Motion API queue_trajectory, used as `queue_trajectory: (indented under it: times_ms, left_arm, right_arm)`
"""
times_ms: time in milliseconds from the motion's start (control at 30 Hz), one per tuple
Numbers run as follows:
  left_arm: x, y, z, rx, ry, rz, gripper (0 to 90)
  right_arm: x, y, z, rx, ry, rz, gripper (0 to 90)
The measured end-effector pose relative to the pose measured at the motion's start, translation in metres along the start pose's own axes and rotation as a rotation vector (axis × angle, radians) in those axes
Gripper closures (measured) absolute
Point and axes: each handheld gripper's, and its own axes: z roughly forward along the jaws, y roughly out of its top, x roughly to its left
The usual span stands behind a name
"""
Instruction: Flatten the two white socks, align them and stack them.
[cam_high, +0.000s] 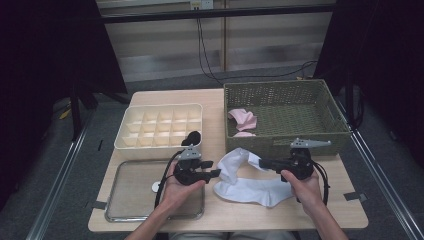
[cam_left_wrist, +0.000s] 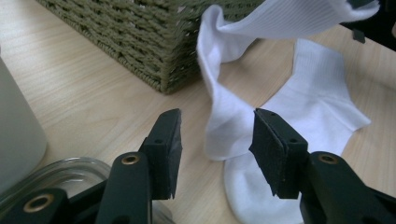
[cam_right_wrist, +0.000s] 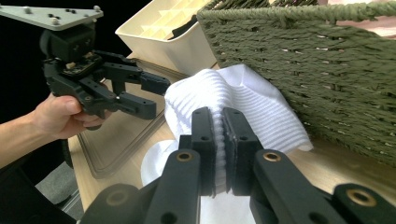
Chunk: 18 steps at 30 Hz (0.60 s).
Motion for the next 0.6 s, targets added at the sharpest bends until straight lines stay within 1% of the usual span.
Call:
queue_trajectory:
  times_ms: [33,67,100,133,167,200,267,300,333,400,433,467,533,600]
  left_arm:
    - [0.002,0.000,0.001,0.000,-0.015,-0.005,52.5]
    - [0.002,0.001,0.003,-0.004,-0.016,-0.003,53.1]
    - [0.003,0.002,0.005,-0.012,-0.041,-0.004,53.1]
    - [0.005,0.004,0.006,-0.019,-0.061,-0.015,53.9]
    - [0.005,0.005,0.008,-0.031,-0.076,-0.021,55.7]
    - [0.005,0.005,0.009,-0.030,-0.096,-0.016,58.7]
    - [0.003,0.003,0.011,-0.014,-0.102,-0.003,75.1]
    - [0.002,0.003,0.010,-0.017,-0.110,0.002,82.0]
    - [0.001,0.004,0.009,-0.025,-0.117,0.000,86.4]
    - [-0.002,0.007,0.005,-0.047,-0.125,-0.003,88.2]
    - [-0.002,0.008,0.002,-0.053,-0.130,0.006,88.3]
    - [-0.003,0.009,-0.001,-0.058,-0.134,0.003,88.5]
    - [-0.003,0.010,-0.007,-0.065,-0.139,-0.001,88.5]
    - [-0.004,0.010,-0.014,-0.069,-0.144,0.000,88.6]
  right_arm:
    - [0.000,0.000,0.000,0.000,0.002,0.000,84.0]
    - [0.000,0.000,0.000,-0.001,-0.001,0.004,83.9]
    - [-0.001,0.001,-0.001,-0.004,-0.003,0.009,83.9]
    - [-0.001,0.001,-0.001,-0.007,-0.002,0.009,83.9]
    - [-0.002,0.001,-0.002,-0.009,0.002,0.010,83.9]
    - [-0.002,0.002,-0.002,-0.012,0.001,0.009,83.9]
    - [-0.002,0.002,-0.004,-0.018,0.000,0.013,83.9]
    - [-0.003,0.002,-0.005,-0.022,-0.001,0.013,83.9]
    - [-0.003,0.002,-0.007,-0.025,-0.004,0.016,83.9]
    - [-0.004,0.003,-0.010,-0.038,-0.009,0.021,84.0]
    - [-0.004,0.004,-0.013,-0.046,-0.008,0.023,84.0]
    - [-0.005,0.005,-0.016,-0.061,-0.010,0.025,84.0]
    - [-0.005,0.007,-0.022,-0.086,0.002,0.035,84.0]
    - [-0.005,0.008,-0.029,-0.104,-0.012,0.039,84.0]
